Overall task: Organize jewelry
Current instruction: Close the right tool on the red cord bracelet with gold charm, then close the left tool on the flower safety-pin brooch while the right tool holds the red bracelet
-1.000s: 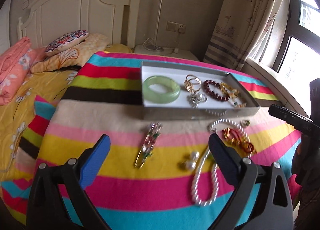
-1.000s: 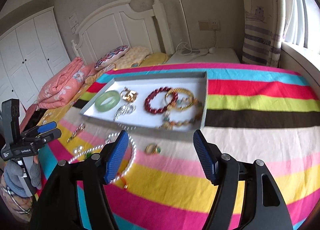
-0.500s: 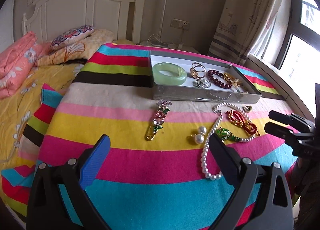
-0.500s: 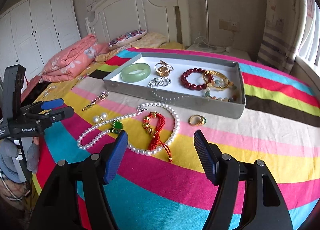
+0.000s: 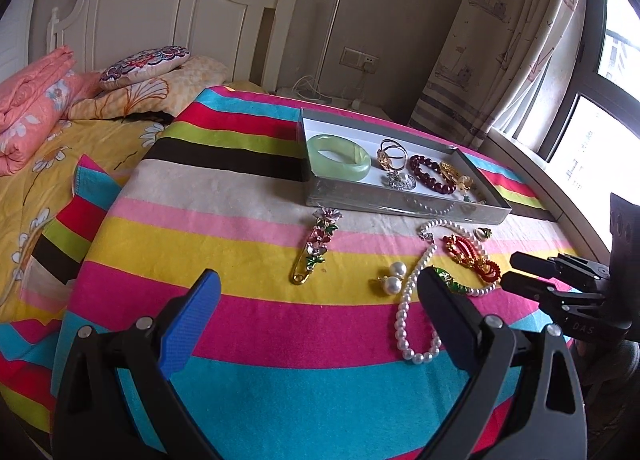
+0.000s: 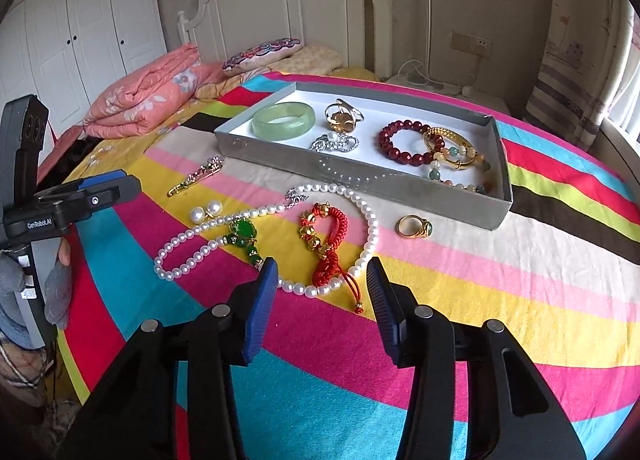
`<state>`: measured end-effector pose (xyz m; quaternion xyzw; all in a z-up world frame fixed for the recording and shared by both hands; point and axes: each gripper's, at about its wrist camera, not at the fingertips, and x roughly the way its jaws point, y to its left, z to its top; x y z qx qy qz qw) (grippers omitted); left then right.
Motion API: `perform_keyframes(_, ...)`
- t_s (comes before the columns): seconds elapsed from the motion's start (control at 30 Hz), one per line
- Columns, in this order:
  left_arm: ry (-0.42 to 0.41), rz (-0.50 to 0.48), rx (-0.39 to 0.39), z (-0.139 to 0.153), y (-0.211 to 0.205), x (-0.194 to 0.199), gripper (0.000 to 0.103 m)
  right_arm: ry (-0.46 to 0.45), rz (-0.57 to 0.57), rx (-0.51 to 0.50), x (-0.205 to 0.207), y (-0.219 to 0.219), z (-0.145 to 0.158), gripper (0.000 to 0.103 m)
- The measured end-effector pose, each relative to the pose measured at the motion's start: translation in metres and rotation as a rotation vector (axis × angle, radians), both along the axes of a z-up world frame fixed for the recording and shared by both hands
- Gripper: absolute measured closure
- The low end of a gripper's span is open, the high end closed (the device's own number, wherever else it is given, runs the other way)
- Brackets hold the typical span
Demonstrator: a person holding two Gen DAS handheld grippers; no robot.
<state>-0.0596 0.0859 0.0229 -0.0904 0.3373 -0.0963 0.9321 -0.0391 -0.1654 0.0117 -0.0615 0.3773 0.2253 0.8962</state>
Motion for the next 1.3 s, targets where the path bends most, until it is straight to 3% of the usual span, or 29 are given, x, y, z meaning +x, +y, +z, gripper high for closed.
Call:
perform_keyframes(0.3,-0.004,-0.003,-0.013,-0.001,0.003,-0.001,0.005,0.008,0.023,-0.075,0.012,0.015,-0.005,0.067)
perform_keyframes(0.53,-0.005,-0.002,-0.013,-0.001,0.003,-0.001,0.005,0.008,0.023,-0.117,0.010,0.018,-0.009,0.094)
perform_keyframes(0.87,0.018,0.000,-0.004,-0.002,0.001,0.002,0.005,-0.070,-0.035,0.001,-0.003,-0.008,0.006,0.097)
perform_keyframes(1.23,0.061,-0.019,0.192,-0.001,-0.029,0.026,0.007,-0.093,-0.050,0.074,-0.006,-0.019,0.015,0.097)
perform_keyframes(1.3,0.067,-0.027,0.219,0.000,-0.032,0.037,0.017,-0.096,-0.052,0.079,-0.007,-0.019,0.015,0.097)
